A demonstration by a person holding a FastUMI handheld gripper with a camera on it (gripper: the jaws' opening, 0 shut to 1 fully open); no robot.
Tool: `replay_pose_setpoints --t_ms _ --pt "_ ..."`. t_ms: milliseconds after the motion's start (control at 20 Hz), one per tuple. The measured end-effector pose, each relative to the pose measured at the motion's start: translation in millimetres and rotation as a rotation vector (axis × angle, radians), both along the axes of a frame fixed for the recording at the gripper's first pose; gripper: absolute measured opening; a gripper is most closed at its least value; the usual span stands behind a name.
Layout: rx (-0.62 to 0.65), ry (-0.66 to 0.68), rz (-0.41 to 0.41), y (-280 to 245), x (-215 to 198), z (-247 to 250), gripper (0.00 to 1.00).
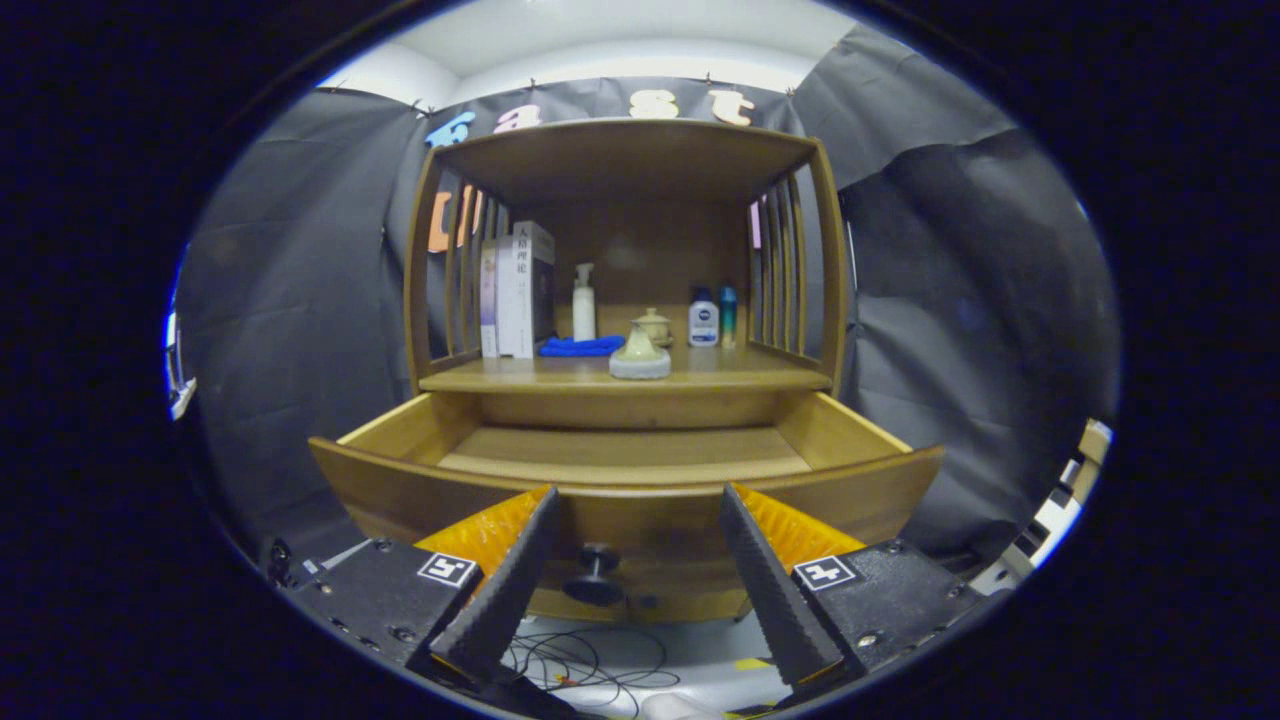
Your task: Pull open the drawer, take out the items inside it, and place them on the countertop above the cabinet.
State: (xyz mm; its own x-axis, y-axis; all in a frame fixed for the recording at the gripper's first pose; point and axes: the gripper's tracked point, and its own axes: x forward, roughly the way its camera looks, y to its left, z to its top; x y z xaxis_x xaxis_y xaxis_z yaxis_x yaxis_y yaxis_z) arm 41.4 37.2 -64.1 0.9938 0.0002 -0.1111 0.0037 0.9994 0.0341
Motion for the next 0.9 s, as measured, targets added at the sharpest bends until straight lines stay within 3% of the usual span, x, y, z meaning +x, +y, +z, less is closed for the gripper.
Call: replay_pose_setpoints --t_ms 500,900 --pt "-0.028 0.031 0.028 26.8 15.2 -38.1 1.00" --pt "-0.028 0.034 -0.013 24.6 30.0 -48.0 1.00"
